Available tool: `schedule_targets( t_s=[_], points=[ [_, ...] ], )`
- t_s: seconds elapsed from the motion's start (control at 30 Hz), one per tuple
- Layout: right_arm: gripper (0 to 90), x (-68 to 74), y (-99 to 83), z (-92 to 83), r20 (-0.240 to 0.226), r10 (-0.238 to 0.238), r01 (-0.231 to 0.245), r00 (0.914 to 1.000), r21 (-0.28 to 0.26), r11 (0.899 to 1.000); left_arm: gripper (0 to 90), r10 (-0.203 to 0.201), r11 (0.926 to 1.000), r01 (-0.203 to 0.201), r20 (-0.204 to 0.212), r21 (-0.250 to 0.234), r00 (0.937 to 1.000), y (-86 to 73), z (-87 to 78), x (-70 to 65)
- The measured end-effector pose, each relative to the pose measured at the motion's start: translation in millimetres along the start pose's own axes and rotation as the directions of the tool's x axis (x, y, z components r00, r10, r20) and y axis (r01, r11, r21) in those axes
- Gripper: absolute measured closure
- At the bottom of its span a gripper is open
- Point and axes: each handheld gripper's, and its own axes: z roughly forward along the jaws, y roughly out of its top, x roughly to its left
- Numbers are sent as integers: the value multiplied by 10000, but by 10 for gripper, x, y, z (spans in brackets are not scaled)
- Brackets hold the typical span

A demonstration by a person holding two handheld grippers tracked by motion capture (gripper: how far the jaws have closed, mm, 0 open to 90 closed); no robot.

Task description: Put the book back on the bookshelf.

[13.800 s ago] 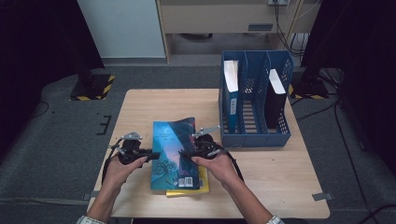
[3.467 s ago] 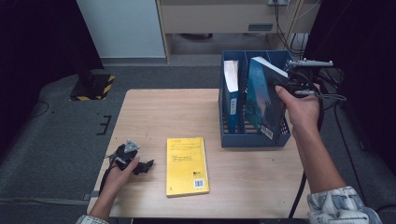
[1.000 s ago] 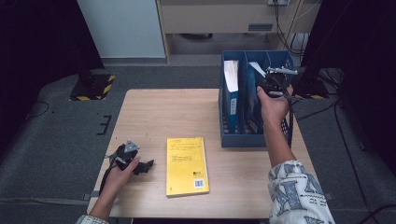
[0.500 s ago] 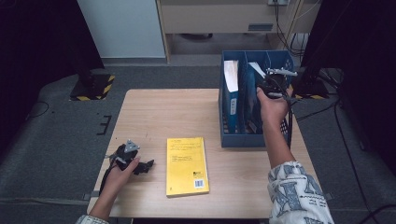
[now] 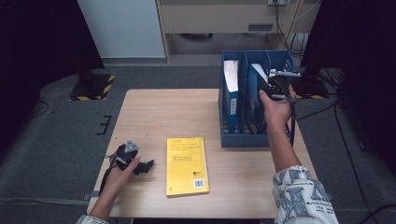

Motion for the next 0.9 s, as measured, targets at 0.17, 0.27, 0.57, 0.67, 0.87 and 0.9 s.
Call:
schedule_targets(
  t_s=[0.17,0.27,0.57,0.67,0.87,0.9],
  points=[
    [732,20,-29,-47,-15,-208,208,9998,152,9997,0,2,10000,-2,0,3,10000,0,0,0],
    [730,24,-80,-94,-75,-154,155,9999,178,9997,0,-3,10000,3,-3,1,10000,0,0,-1],
    [727,26,-180,-175,-269,-164,168,9995,174,9997,0,-45,10000,45,2,0,10000,0,1,-5],
    [725,19,-210,-191,-337,-155,160,9993,130,9998,0,-42,10000,42,3,2,10000,0,0,-4],
    [717,-7,-248,-237,-339,-178,184,9993,174,9997,0,-40,10000,40,1,2,10000,-1,0,-5],
    [716,-6,-249,-243,-344,-186,193,9992,186,9996,0,-43,10000,43,2,0,10000,0,0,-5]
  ],
)
